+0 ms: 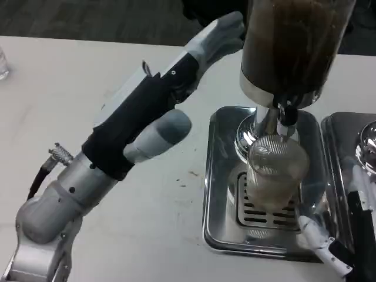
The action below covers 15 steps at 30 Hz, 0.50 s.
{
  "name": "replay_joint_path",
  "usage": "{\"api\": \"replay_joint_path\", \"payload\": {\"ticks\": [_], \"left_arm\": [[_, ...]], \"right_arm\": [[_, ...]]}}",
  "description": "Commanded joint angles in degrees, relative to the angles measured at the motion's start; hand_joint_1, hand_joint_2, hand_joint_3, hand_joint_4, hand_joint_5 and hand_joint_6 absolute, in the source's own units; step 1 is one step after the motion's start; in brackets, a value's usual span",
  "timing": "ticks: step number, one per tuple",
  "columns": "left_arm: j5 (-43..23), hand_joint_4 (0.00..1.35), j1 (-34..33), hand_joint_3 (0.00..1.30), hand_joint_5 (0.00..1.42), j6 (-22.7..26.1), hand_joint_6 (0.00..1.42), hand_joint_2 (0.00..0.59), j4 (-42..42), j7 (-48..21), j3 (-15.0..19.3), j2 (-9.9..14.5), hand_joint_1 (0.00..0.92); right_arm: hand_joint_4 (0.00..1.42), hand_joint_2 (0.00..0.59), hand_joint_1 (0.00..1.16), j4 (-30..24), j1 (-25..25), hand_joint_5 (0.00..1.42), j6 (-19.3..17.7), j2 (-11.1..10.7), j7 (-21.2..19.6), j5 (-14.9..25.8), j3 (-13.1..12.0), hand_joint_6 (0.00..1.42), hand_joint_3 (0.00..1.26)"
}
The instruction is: Grasp the cup under the faucet to collect the drink, then remove the cup.
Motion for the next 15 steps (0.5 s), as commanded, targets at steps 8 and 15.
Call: {"api": "replay_joint_path", "payload": {"ticks": [8, 15], "left_arm": [[7.85, 0.0, -7.17, 0.0, 0.05, 0.47, 0.0, 0.075, 6.93, -4.5, -3.69, -7.58, 0.0], [12.05, 0.0, -9.34, 0.0, 0.06, -1.05, 0.0, 0.076, 11.74, -4.66, -5.48, -10.55, 0.0]], "right_arm": [[0.0, 0.317, 0.34, 0.77, -0.13, 0.0, -1.72, 0.2, -0.08, 0.89, -1.16, 0.03, 0.0], [0.0, 0.318, 0.34, 0.91, 0.03, 0.0, -2.07, 1.0, -0.51, 0.95, -0.75, 0.03, 0.0]]}}
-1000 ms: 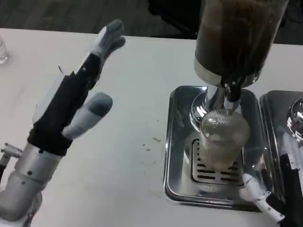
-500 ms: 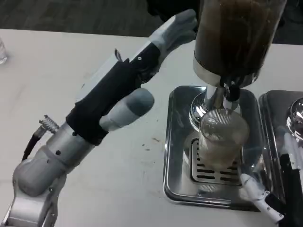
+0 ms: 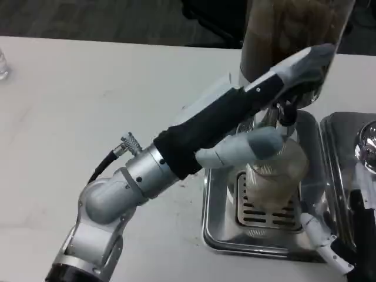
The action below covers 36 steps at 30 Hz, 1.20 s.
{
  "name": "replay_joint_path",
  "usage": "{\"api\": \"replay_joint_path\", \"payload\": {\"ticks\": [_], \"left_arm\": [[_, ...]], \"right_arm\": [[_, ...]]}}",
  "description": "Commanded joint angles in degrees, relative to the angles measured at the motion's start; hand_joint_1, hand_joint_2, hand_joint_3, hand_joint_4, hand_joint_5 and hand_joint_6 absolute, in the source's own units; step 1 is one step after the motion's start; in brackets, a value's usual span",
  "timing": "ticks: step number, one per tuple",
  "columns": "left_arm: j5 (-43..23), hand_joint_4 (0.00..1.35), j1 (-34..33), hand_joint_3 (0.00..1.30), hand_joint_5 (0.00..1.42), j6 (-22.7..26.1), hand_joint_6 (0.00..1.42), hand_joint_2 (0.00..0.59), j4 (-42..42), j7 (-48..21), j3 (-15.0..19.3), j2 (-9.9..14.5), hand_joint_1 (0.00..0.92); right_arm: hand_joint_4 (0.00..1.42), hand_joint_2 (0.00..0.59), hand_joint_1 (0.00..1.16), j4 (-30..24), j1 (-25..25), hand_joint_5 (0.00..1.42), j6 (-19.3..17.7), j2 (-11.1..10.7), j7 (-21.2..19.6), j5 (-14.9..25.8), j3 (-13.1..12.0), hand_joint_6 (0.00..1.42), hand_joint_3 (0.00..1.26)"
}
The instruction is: Grasp the cup under the faucet to collect the drink, then remove the cup.
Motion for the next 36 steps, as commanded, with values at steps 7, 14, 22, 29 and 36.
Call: {"api": "replay_joint_path", "payload": {"ticks": [7, 14, 22, 29, 36], "left_arm": [[4.09, 0.0, -0.78, 0.02, 0.08, -2.9, 0.01, 0.078, 1.64, -1.57, -2.69, -0.95, 0.0], [7.65, 0.0, -0.81, 0.05, 0.09, -5.03, 0.03, 0.08, 0.89, -1.08, -4.06, -0.03, 0.0], [11.98, 0.0, -1.24, 0.05, 0.09, -5.94, 0.04, 0.08, -0.33, -0.4, -5.72, 1.11, 0.0], [12.44, 0.0, -1.0, 0.07, 0.1, -5.95, 0.04, 0.081, -0.36, 0.82, -5.9, 1.31, 0.0], [12.97, 0.0, -1.16, 0.07, 0.1, -5.88, 0.04, 0.081, -0.22, 1.71, -5.79, 1.37, 0.0]], "right_arm": [[0.0, 0.325, 0.34, 0.91, 0.4, 0.0, -1.19, 1.04, -0.62, 0.4, 0.19, 0.04, 0.0], [0.0, 0.327, 0.35, 1.3, -0.09, 0.0, -1.6, 1.04, 0.16, 1.2, 0.21, 0.05, 0.0], [0.0, 0.321, 0.39, 1.8, -0.76, 0.0, -3.22, 0.23, 2.87, 4.95, -0.32, 0.07, 0.0], [0.0, 0.271, 0.47, 3.25, -2.17, 0.0, -6.21, -0.44, 7.6, 11.18, -1.09, 0.0, 0.0], [0.0, 0.235, 0.54, 4.62, -4.58, 0.0, -7.15, -1.67, 12.41, 14.22, -1.49, 0.0, 0.0]]}}
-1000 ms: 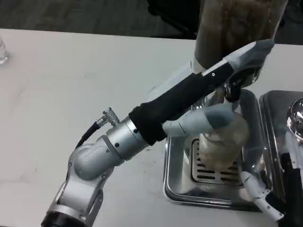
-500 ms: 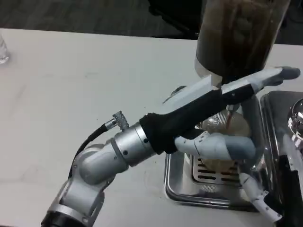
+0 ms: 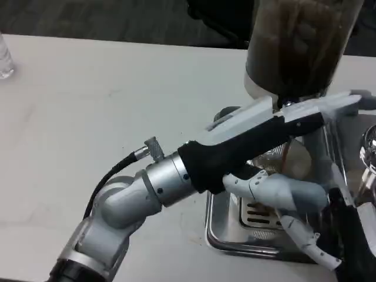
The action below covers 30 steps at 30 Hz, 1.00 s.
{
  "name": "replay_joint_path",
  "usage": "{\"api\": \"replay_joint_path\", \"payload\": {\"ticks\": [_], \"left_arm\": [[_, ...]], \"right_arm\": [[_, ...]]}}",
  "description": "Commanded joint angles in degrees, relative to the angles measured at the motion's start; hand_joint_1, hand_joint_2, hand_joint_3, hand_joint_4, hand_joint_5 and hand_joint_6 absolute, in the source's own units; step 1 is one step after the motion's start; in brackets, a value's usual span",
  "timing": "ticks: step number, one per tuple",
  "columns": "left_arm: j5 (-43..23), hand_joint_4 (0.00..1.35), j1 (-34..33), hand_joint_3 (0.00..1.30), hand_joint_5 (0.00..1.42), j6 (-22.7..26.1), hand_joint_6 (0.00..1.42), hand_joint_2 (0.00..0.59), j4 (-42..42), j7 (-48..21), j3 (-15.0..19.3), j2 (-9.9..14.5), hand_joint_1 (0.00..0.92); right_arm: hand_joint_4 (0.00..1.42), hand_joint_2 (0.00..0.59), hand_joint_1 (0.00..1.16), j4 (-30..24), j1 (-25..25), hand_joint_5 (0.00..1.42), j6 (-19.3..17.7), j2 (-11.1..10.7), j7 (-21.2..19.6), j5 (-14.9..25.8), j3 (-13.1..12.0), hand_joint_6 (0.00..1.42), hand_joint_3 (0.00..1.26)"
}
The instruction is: Grasp the cup under the faucet to collect the drink, then remove the cup.
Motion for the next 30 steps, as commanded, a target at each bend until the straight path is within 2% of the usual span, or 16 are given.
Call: {"api": "replay_joint_path", "payload": {"ticks": [1, 10, 18, 30], "left_arm": [[1.72, 0.0, 0.14, 0.07, 0.1, -0.13, 0.04, 0.081, 0.12, -0.55, -1.4, 0.5, 0.0], [1.68, 0.0, 0.31, 0.08, 0.1, 0.15, 0.04, 0.081, -0.09, 0.1, -1.42, 0.48, 0.0], [1.74, 0.0, 0.44, 0.08, 0.1, 0.4, 0.03, 0.085, -0.19, 0.63, -1.52, 0.31, 0.0], [1.96, 0.0, 0.45, 0.09, 0.1, 0.79, 0.03, 0.087, -0.45, 1.13, -1.42, 0.49, 0.0]], "right_arm": [[0.0, 0.223, 0.56, 0.79, -1.15, 0.0, -1.25, -0.46, 1.83, 1.84, -0.95, 0.0, 0.0], [0.0, 0.213, 0.6, 1.82, -3.09, 0.0, -0.69, -0.07, 3.97, 3.31, -1.65, 0.0, 0.0], [0.0, 0.199, 0.62, 5.72, -7.04, 0.0, -1.6, 1.42, 4.98, 5.52, -1.32, 0.0, 0.0], [0.0, 0.207, 0.63, 11.13, -11.23, 0.0, -3.63, 2.48, 5.92, 7.06, -0.84, 0.0, 0.0]]}}
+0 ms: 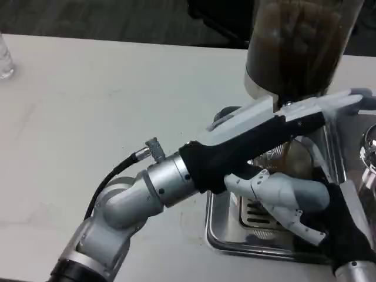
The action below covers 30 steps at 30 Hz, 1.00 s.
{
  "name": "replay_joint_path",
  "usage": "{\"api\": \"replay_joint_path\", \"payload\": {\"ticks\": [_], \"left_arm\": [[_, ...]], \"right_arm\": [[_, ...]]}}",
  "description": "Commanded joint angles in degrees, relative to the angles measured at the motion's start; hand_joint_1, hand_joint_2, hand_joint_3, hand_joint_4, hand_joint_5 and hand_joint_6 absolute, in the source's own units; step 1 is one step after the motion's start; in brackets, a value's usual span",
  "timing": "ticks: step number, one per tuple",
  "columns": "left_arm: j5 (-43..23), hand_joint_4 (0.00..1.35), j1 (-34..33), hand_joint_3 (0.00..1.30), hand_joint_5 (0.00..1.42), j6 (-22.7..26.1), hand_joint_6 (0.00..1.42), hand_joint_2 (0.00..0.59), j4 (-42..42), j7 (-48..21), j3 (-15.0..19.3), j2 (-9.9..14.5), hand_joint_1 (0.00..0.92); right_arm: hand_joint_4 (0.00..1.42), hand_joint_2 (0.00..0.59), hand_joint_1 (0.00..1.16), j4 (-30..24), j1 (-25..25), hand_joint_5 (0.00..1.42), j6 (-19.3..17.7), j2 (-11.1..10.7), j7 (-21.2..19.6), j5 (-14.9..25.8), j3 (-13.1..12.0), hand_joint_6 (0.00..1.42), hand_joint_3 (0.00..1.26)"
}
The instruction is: Grasp the cup under the faucet to collect the drink, then remove the cup.
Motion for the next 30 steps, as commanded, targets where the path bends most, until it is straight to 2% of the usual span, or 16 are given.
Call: {"api": "replay_joint_path", "payload": {"ticks": [1, 11, 18, 23, 27, 30], "left_arm": [[1.67, 0.0, 0.39, 0.09, 0.1, 0.8, 0.03, 0.087, -0.37, -0.6, -1.09, 0.46, 0.0], [2.14, 0.0, 0.66, 0.09, 0.1, 1.14, 0.02, 0.087, -0.47, 0.11, -0.93, 0.48, 0.0], [2.35, 0.0, 2.11, 0.1, 0.1, 0.83, 0.02, 0.09, -2.63, 2.74, 0.9, 0.62, 0.0], [0.05, 0.0, 4.55, 0.11, 0.1, -0.27, 0.0, 0.107, -7.36, 6.19, 5.0, 1.08, 0.0], [-3.08, 0.0, 7.03, 0.11, 0.1, 0.05, 0.0, 0.109, -11.49, 7.89, 9.64, 2.27, 0.0], [-3.56, 0.0, 8.63, 0.11, 0.08, 0.67, 0.0, 0.11, -11.58, 8.73, 12.27, 3.38, 0.0]], "right_arm": [[0.0, 0.208, 0.63, 2.42, -1.51, 0.0, -1.36, 0.73, 1.1, 1.27, 0.27, 0.0, 0.0], [0.0, 0.211, 0.64, 7.89, -5.17, 0.0, -3.3, 1.22, 1.38, 2.22, 0.27, 0.0, 0.0], [0.0, 0.214, 0.64, 8.38, -4.9, 0.0, -3.31, 1.58, 1.57, 2.21, 0.33, 0.0, 0.0], [0.0, 0.216, 0.65, 8.19, -4.51, 0.0, -3.58, 1.88, 1.55, 2.49, 0.06, 0.0, 0.0], [0.0, 0.217, 0.65, 7.92, -4.42, 0.0, -3.68, 1.98, 1.74, 2.45, 0.2, 0.0, 0.0], [0.0, 0.217, 0.65, 8.1, -4.59, 0.0, -3.74, 1.97, 2.01, 2.59, 0.2, 0.0, 0.0]]}}
